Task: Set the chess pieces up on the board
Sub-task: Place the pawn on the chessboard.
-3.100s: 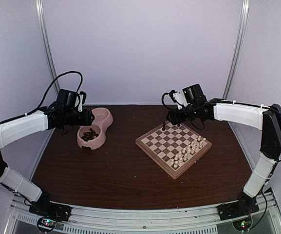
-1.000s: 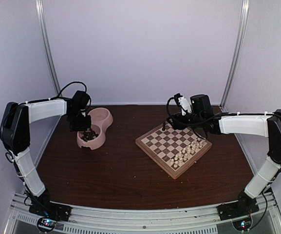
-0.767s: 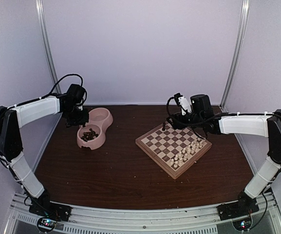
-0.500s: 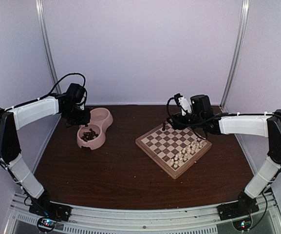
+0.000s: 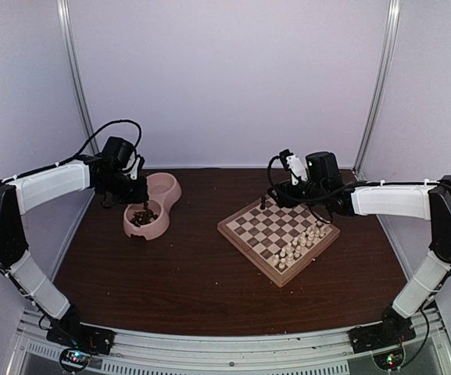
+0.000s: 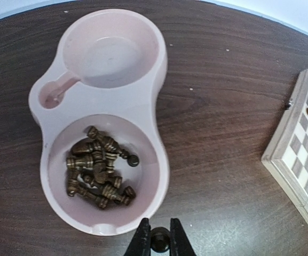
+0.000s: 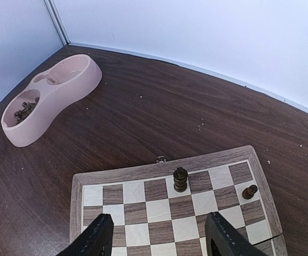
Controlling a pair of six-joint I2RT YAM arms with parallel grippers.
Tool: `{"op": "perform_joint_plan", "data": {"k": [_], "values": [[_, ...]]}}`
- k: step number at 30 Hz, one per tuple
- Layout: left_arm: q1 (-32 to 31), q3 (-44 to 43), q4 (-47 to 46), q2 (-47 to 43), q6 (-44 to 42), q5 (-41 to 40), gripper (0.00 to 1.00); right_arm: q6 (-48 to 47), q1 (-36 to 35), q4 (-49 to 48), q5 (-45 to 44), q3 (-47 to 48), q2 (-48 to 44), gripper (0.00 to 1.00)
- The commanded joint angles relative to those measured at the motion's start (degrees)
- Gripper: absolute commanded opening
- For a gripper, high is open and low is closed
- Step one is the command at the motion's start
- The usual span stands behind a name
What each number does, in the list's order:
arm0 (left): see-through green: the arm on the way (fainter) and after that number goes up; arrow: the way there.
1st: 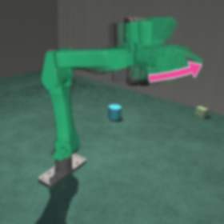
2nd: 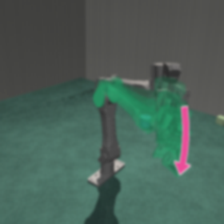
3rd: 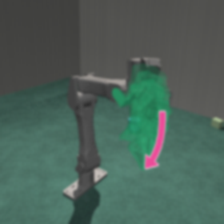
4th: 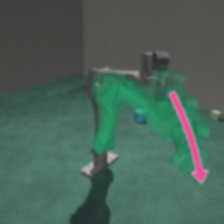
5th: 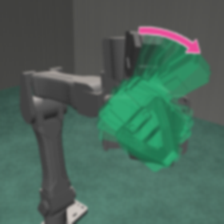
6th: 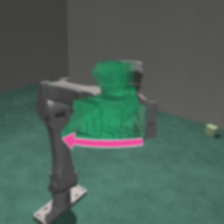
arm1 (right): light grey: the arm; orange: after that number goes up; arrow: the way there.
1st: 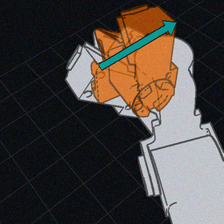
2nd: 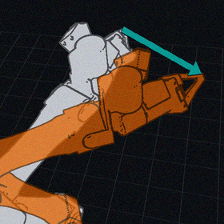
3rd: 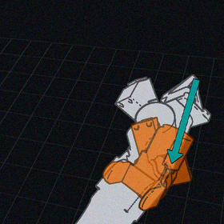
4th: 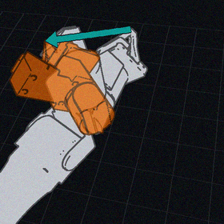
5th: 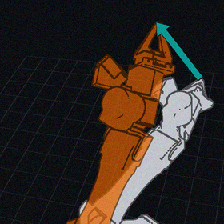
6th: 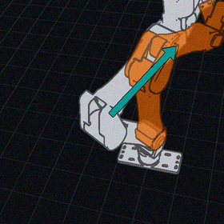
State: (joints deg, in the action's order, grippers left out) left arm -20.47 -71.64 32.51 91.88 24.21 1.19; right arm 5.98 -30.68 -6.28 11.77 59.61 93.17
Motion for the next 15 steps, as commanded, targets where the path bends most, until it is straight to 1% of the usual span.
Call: {"op": "perform_joint_plan", "data": {"k": [1, 4, 12, 15], "values": [[-0.8, 2.9, -8.7, -2.4, -2.4, 11.3, 0.10, 0.4, 0.0, -1.9, -0.3, -1.4, -1.6, 0.61], [-3.7, 3.6, -12.6, -2.2, -2.5, 12.8, 0.10, 0.4, 0.0, -2.6, -0.9, -2.0, -2.2, 0.61], [-15.7, 4.9, -24.2, 1.0, -5.8, 8.8, 0.10, 0.5, 0.0, -4.8, -2.8, -3.8, -3.1, 0.61], [-19.1, 5.5, -29.6, 3.5, -6.6, 8.7, 0.10, 0.7, 0.0, -5.8, -4.2, -4.9, -4.0, 0.61]]}}
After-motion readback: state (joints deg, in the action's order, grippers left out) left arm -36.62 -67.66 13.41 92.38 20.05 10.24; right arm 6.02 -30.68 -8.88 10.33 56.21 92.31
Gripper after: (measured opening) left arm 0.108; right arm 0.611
